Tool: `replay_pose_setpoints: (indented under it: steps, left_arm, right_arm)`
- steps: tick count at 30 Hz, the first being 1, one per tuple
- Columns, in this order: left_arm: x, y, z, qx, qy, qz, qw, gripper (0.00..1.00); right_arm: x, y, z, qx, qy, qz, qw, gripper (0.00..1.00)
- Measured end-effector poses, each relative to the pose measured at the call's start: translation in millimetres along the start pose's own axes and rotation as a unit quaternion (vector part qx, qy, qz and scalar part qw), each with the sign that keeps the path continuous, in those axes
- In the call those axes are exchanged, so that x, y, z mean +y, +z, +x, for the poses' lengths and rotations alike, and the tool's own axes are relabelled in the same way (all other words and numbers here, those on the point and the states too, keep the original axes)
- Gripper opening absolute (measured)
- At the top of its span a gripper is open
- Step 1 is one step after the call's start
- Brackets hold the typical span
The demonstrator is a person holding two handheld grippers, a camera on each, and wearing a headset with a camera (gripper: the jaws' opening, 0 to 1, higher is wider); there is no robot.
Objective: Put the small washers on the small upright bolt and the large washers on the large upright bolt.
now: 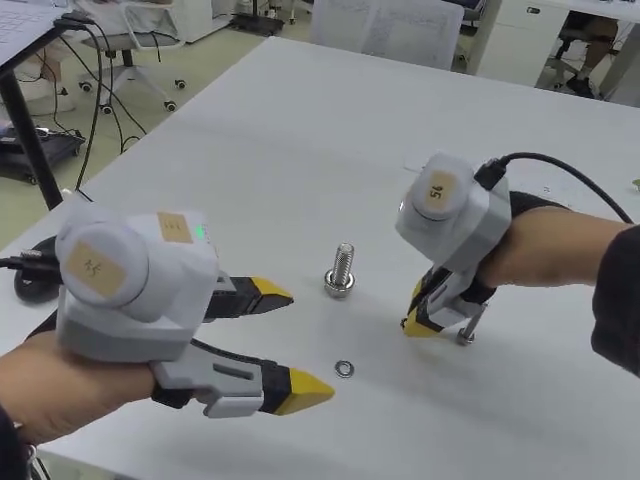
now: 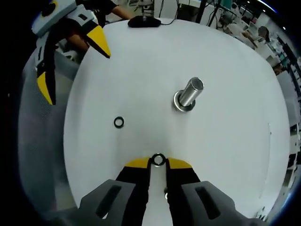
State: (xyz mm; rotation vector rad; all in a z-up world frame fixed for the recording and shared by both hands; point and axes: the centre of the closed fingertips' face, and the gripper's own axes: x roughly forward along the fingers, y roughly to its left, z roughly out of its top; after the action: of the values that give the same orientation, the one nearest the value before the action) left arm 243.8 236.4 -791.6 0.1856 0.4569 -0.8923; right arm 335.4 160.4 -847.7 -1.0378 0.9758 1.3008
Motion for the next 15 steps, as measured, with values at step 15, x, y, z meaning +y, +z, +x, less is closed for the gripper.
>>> replay_pose_setpoints:
  steps: [15]
  left_arm:
    - [0.2,1.7,2.2,-0.004,-0.002,0.002,1.0000,0.57]
  right_arm:
    - [-13.2,-7.3,-46.6,-0.017,-0.037,-0.001,0.9992,0.14]
